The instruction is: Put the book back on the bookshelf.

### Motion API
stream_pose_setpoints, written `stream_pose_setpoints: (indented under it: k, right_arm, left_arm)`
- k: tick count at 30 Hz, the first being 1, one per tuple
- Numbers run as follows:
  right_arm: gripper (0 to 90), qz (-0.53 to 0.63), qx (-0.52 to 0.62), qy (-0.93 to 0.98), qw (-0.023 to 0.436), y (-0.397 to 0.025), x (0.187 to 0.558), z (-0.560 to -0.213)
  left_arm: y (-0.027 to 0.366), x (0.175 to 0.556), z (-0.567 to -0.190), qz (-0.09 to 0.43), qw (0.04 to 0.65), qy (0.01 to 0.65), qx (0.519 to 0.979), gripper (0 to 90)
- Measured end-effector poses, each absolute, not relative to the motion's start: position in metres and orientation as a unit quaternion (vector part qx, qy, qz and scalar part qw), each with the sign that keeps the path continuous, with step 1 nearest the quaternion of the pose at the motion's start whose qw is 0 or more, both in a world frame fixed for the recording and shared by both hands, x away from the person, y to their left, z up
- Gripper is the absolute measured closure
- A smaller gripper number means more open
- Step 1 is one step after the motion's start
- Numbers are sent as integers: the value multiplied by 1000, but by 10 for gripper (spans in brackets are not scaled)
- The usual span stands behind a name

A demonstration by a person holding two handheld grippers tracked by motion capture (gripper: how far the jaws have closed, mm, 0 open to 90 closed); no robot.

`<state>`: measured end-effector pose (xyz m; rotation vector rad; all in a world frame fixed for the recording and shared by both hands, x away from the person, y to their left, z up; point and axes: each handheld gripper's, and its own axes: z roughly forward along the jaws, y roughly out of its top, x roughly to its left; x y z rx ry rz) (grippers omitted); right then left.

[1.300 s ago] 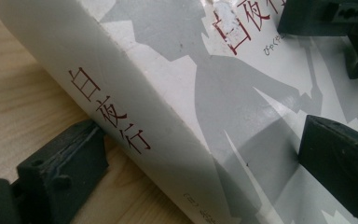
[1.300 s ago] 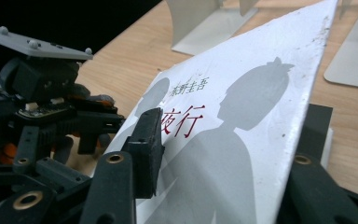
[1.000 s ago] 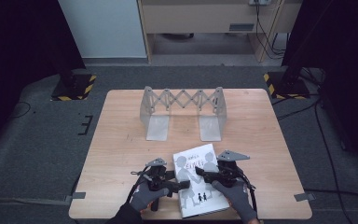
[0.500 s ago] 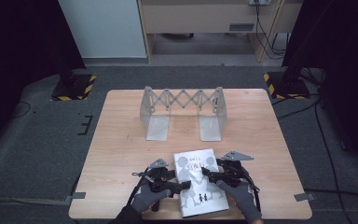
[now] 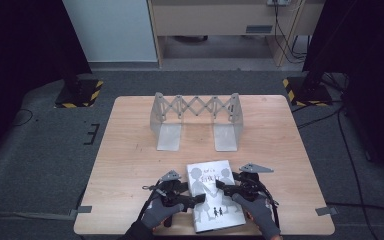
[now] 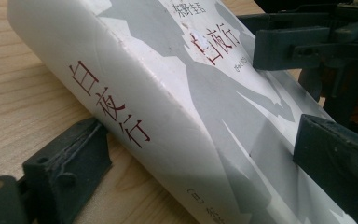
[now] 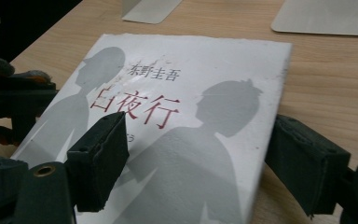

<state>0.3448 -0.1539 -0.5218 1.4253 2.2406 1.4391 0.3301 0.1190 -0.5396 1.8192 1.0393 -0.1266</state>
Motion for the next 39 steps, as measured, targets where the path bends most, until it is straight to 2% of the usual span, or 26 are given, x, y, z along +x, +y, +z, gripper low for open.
stream_pose_setpoints:
  k: [19,23,28,34,39]
  right_arm:
    - [226,479,479,733,54,-152,345,-523]
    - [237,479,479,734,59,-150,346,-522]
    - [330,482,490,724,64,-152,345,-518]
    - [364,485,489,722,69,-151,345,-515]
    - [412,507,485,708,84,-152,343,-508]
  left_arm:
    - [113,331,-538,-43,489,433,756,0]
    - [116,332,-538,-47,492,438,751,24]
    - [120,334,-537,-60,492,450,743,78]
    - [120,336,-531,-57,479,450,751,79]
    - [125,337,-523,-38,499,454,737,132]
